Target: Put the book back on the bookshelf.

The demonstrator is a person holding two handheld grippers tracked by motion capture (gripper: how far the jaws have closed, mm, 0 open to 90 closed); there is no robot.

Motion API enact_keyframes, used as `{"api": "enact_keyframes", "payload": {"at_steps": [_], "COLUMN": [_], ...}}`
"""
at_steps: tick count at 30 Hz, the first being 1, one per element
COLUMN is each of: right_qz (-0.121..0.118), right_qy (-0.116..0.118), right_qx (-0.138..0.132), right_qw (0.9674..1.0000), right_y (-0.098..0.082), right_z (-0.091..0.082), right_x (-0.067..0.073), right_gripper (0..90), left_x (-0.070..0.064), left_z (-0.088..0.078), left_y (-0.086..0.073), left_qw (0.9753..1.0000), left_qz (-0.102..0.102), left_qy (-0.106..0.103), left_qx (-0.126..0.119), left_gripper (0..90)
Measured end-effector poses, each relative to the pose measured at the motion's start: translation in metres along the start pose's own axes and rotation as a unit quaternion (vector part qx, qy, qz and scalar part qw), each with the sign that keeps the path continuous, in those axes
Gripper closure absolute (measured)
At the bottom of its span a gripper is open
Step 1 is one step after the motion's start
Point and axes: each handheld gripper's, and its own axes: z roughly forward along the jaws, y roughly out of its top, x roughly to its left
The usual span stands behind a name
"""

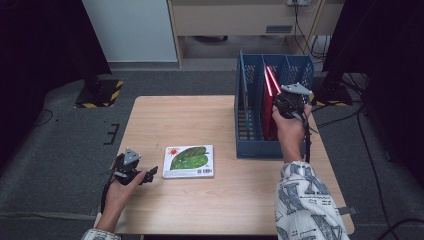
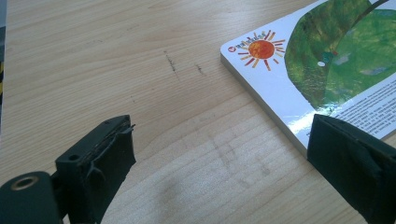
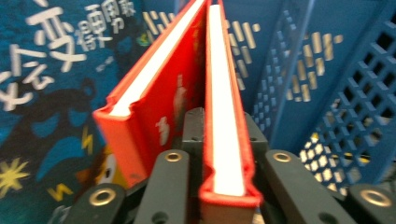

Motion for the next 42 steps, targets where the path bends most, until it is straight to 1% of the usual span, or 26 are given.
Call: {"api": "enact_keyframes", "payload": {"at_steps": [2,4,7,12,14,16,18,21,23,24,27,29,30,31,35,38,42], "right_qz": [-0.004,-0.001,-0.004,0.002,0.004,0.014,0.018,0.025,0.025,0.023,0.022,0.028,0.027,0.03,0.027,0.026,0.028], "right_qy": [-0.01,-0.013,-0.018,-0.033,-0.034,-0.033,-0.034,-0.038,-0.038,-0.038,-0.03,-0.023,-0.022,-0.02,-0.011,-0.001,0.006], "right_qx": [-0.001,-0.005,-0.014,-0.026,-0.033,-0.036,-0.039,-0.041,-0.037,-0.037,-0.035,-0.035,-0.036,-0.035,-0.039,-0.036,-0.034], "right_qw": [0.9999,0.9999,0.9997,0.9991,0.9989,0.9987,0.9985,0.9981,0.9983,0.9983,0.9987,0.9987,0.9988,0.9988,0.9988,0.999,0.999], "right_y": [0.0,0.0,-0.001,0.0,0.001,0.002,0.002,0.002,0.001,0.0,-0.001,0.0,0.001,0.002,0.002,-0.001,-0.008], "right_z": [0.0,0.0,0.001,0.007,0.011,0.016,0.021,0.023,0.023,0.023,0.02,0.018,0.016,0.013,0.002,-0.005,-0.015], "right_x": [-0.001,-0.003,-0.004,-0.002,-0.002,-0.002,-0.002,0.001,0.001,0.001,0.0,-0.001,-0.001,-0.001,-0.002,-0.001,-0.001], "right_gripper": [79.6,79.8,79.9,79.9,79.9,80.0,79.9,79.7,79.5,79.4,78.1,74.9,73.0,69.7,64.2,62.6,62.0], "left_x": [0.0,0.0,0.0,0.0,0.0,0.0,0.0,0.0,0.0,0.0,-0.001,-0.001,-0.001,-0.001,-0.001,-0.001,-0.002], "left_z": [0.0,0.0,0.0,0.0,0.0,0.0,0.0,0.0,0.0,0.0,0.0,0.001,0.001,0.001,0.001,0.0,0.0], "left_y": [0.0,0.0,0.0,0.0,0.0,0.0,0.0,0.0,0.0,0.0,0.0,0.0,0.0,0.0,0.0,0.0,0.0], "left_qw": [1.0,1.0,1.0,1.0,1.0,1.0,1.0,1.0,1.0,1.0,1.0,1.0,1.0,1.0,1.0,1.0,1.0], "left_qz": [0.001,0.002,0.003,0.003,0.002,0.002,0.002,0.002,0.002,0.002,0.005,0.005,0.005,0.004,0.003,0.004,0.002], "left_qy": [0.0,0.0,0.0,0.0,-0.001,-0.001,-0.002,-0.002,-0.002,-0.002,-0.002,-0.002,-0.002,-0.002,-0.001,0.0,0.0], "left_qx": [-0.001,-0.001,0.0,0.0,-0.001,-0.001,-0.001,-0.002,-0.001,-0.001,-0.001,0.001,0.001,0.001,0.002,0.001,0.0], "left_gripper": [6.6,7.0,7.0,7.0,7.0,7.0,7.0,7.0,7.0,7.0,6.9,6.9,6.9,6.9,6.9,6.8,6.8]}}
